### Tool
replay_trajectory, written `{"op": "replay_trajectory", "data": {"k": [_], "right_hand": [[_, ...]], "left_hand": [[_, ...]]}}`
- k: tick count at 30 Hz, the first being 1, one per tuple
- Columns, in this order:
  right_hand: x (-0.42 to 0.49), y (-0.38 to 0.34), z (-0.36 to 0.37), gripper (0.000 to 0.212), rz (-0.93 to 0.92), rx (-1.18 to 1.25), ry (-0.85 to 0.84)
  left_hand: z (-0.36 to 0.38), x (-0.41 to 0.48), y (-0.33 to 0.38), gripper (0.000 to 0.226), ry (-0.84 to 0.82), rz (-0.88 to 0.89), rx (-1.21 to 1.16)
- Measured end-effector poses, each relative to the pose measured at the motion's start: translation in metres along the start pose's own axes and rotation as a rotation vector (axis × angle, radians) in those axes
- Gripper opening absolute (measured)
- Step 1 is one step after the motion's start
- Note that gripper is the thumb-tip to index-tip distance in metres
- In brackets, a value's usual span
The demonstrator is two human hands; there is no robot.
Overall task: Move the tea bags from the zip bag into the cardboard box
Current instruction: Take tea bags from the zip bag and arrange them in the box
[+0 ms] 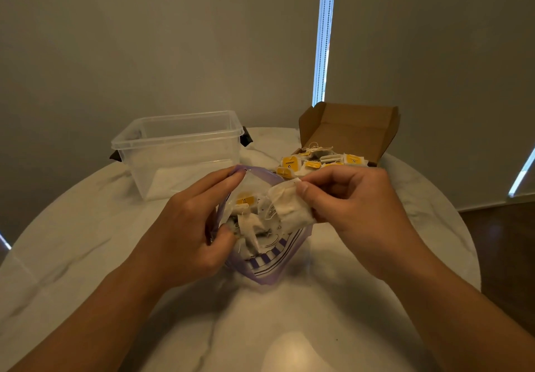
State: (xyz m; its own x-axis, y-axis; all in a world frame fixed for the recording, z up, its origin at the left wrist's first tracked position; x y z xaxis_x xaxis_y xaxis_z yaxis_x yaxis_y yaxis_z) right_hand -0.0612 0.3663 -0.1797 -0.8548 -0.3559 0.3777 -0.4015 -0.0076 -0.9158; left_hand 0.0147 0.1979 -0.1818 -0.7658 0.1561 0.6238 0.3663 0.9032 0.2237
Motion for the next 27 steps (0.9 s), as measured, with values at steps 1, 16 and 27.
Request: {"op": "replay_trajectory", "data": {"k": [1,16,27], "right_hand": [[0.001,0.000,-0.002,0.008,0.020,0.047,-0.001],[0.084,0.037,-0.110,0.014,0.128,0.064,0.327],[0.084,0.042,-0.100,0.012,0.057,-0.480,0.158]], "left_hand": [[0.000,0.000,0.000,0.070,0.002,-0.002,-0.001],[0.002,0.001,0.005,0.067,-0.041,0.013,-0.067],[0.002,0.001,0.006,0.067,-0.030,0.024,-0.111]]}}
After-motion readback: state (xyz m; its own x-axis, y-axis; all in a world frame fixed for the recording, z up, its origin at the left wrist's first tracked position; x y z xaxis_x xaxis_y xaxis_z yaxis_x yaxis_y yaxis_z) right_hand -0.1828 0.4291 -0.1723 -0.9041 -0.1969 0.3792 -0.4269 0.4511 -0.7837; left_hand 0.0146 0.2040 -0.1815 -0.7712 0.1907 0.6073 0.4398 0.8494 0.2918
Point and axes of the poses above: each hand's wrist, its own x-axis towards the middle knuckle, its own z-axis out of the palm, y = z × x, the point moved 10 cm from there along x, towards the middle knuckle, and after that the axes turned 1 degree about x, right-handed, at the moved point
